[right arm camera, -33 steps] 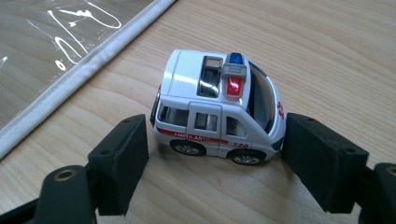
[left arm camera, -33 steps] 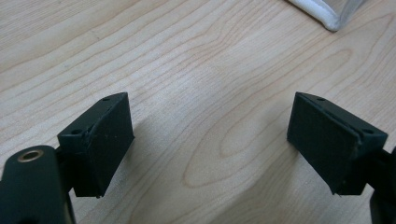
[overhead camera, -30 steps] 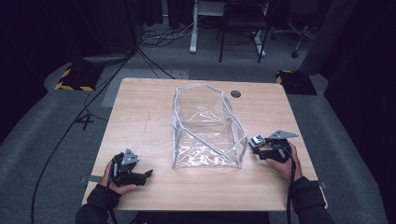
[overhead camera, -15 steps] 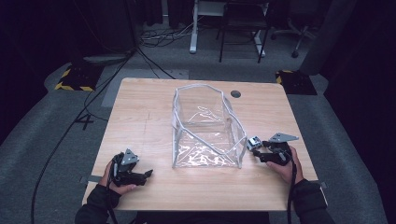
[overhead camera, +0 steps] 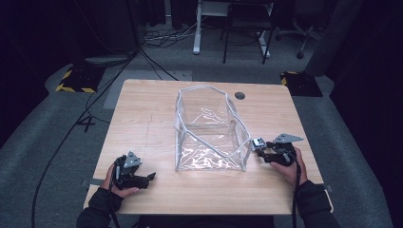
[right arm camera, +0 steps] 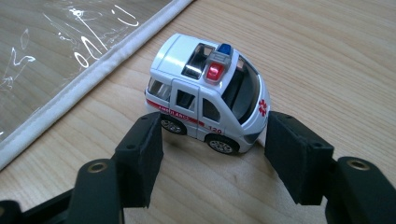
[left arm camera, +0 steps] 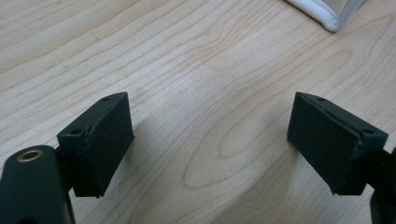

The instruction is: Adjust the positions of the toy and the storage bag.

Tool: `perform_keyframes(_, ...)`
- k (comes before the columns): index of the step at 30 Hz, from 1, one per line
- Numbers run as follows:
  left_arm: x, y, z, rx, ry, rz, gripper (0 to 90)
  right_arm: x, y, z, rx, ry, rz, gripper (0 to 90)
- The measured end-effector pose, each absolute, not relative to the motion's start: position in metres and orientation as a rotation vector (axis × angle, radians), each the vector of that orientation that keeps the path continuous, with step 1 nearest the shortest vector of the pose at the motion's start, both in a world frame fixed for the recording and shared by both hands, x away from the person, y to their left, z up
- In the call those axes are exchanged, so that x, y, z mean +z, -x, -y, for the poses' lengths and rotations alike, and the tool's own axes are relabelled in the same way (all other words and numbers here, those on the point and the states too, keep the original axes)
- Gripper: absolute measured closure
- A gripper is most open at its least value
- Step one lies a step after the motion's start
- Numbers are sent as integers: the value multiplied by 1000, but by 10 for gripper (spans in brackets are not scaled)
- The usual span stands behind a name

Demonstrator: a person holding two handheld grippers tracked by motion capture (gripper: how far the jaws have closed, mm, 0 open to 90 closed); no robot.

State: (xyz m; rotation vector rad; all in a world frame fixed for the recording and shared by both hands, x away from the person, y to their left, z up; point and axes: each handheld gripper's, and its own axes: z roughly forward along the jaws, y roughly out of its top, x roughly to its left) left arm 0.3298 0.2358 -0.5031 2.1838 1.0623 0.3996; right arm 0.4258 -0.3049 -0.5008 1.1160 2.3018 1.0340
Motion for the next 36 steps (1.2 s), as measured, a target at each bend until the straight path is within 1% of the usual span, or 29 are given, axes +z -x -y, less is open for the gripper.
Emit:
perform_keyframes(6,-503,-330,-236,400,-2185,-1058,143,-501,-425,304,1031,-1119,-2299,380)
perform_keyframes(8,-503,-330,-236,401,-2185,-1058,143,-501,-425,304,1038,-1123,-2299,389)
perform_keyframes(9,-503,-330,-236,399,-2185,-1059,143,-501,-423,303,1039,-1112,-2307,411)
perform_keyframes(17,-503,-330,-235,400,-2183,-1060,143,-500,-420,300,1036,-1091,-2321,424)
perform_keyframes(36,-503,-330,-235,400,-2183,-1060,144,-498,-412,291,1020,-1014,-2362,430)
